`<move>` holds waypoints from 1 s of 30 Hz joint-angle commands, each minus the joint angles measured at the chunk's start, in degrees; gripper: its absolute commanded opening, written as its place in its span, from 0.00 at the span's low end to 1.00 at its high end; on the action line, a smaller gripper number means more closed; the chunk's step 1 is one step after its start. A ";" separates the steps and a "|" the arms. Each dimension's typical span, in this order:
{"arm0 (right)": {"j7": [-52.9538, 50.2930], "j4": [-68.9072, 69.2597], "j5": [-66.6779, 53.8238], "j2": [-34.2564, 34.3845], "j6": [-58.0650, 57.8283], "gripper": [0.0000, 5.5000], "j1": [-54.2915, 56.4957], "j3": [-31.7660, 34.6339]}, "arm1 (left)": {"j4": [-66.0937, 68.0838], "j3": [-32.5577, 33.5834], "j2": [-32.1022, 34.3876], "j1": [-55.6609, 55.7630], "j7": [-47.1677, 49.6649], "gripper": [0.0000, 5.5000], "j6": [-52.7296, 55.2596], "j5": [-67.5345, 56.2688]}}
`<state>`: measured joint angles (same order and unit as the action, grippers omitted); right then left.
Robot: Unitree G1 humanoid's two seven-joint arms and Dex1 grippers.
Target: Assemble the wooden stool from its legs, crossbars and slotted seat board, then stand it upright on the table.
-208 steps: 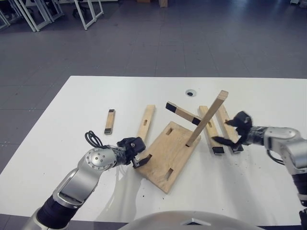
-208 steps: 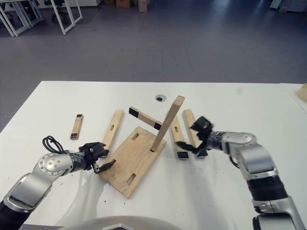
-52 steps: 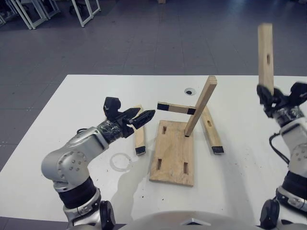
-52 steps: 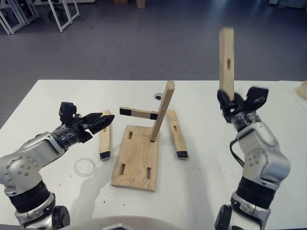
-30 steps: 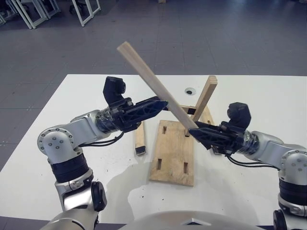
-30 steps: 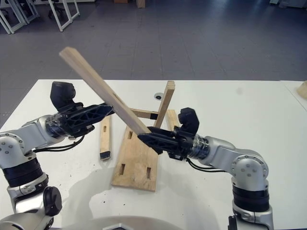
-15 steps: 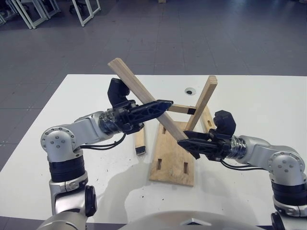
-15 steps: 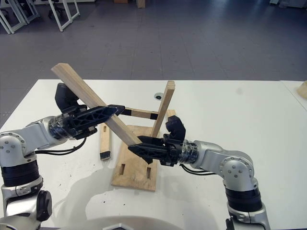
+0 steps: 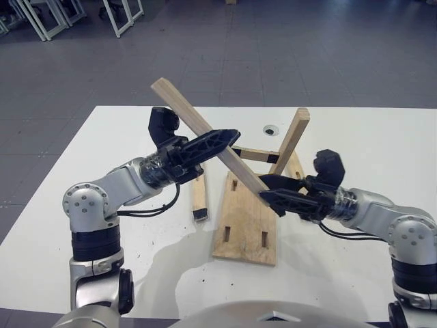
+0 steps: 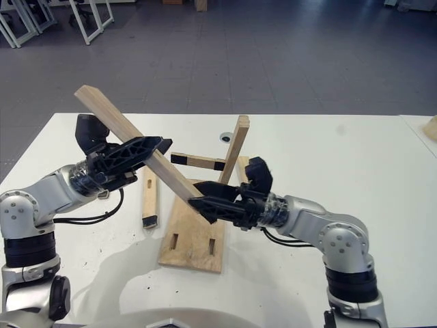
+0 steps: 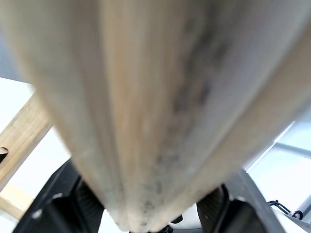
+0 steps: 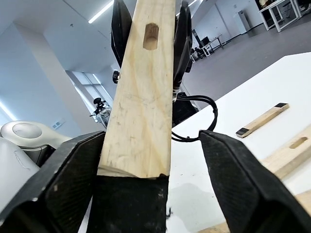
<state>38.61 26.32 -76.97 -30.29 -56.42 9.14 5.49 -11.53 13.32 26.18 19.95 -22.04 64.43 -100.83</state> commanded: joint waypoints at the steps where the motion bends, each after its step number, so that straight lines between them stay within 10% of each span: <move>1: -11.06 4.31 8.38 -4.20 0.65 0.71 -6.81 3.77 | -0.39 2.52 2.43 -1.81 -2.14 0.37 -2.18 0.96; 12: -46.44 24.45 24.35 -1.57 -20.31 0.71 -16.05 -11.97 | -3.53 6.19 6.97 -4.58 -1.17 0.37 -8.47 8.11; 24: -45.54 19.71 34.82 2.92 -24.29 0.71 -10.97 -19.39 | -4.64 2.41 5.52 -4.09 -1.96 0.37 -10.15 17.01; 30: -32.80 14.94 39.19 -11.73 -18.21 0.71 -12.21 -18.60 | -8.02 1.84 8.56 -6.85 -9.37 0.37 -12.15 23.62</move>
<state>2.34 45.53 -40.63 -35.86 -74.90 -1.81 -13.73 -17.51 15.88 32.42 14.77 -28.11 53.41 -80.61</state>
